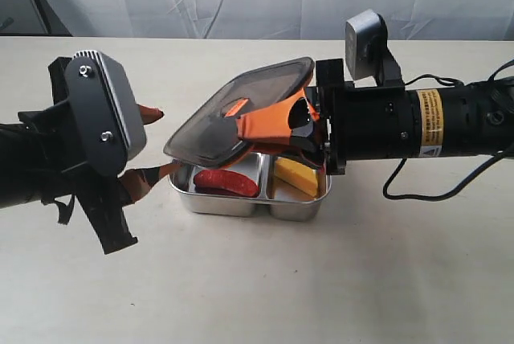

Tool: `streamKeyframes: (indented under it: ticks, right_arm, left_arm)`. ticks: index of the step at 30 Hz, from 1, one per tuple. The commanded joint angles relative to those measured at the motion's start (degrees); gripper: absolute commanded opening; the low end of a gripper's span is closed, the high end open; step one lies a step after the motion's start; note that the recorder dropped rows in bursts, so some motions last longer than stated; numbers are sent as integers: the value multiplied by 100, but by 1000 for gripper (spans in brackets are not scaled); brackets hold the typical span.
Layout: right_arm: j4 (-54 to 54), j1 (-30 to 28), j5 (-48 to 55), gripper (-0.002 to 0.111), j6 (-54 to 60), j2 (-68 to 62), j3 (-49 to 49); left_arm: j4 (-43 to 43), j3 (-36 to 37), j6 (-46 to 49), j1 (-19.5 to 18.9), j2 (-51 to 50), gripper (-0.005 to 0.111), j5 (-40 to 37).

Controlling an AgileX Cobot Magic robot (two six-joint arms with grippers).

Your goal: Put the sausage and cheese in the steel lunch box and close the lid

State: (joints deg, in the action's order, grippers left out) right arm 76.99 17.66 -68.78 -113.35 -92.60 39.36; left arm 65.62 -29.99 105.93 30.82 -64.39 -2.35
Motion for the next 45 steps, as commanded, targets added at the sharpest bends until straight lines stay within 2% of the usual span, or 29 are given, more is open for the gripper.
streamKeyframes:
  ticks: [1, 10, 20, 23, 26, 27, 28, 41, 45]
  right_arm:
    - [-255, -34, -118, -1, -320, -1, -18]
    - [-678, -22, -118, -1, -628, -1, -18]
    - [-1100, 585, -118, -1, -743, 283, -18]
    - [-1057, 691, -118, -1, -743, 403, -18]
    - [-948, 703, -118, -1, -743, 501, -18]
    - [-942, 703, -118, -1, -743, 515, -18]
    - [-942, 703, -118, -1, -743, 515, -18]
    - [-816, 703, -118, -1, -743, 501, -18]
    - [-512, 703, 548, -1, -743, 501, -18]
  left_arm:
    - [-143, -17, -34, 16, 5, 55, -229]
    - [-143, -17, -34, 16, -3, 55, -422]
    - [-243, -25, -34, 16, -795, 53, 562]
    - [-293, -30, -57, 16, -1047, 42, 1330]
    - [-325, -79, -85, 16, -1098, 16, 1611]
    - [-325, -112, -85, 16, -1085, 4, 1572]
    - [-342, -145, -72, 16, -1085, 1, 1515]
    - [-218, -387, -229, 16, -1085, 0, 1371]
    - [-123, -387, -229, 16, -1085, 0, 1358]
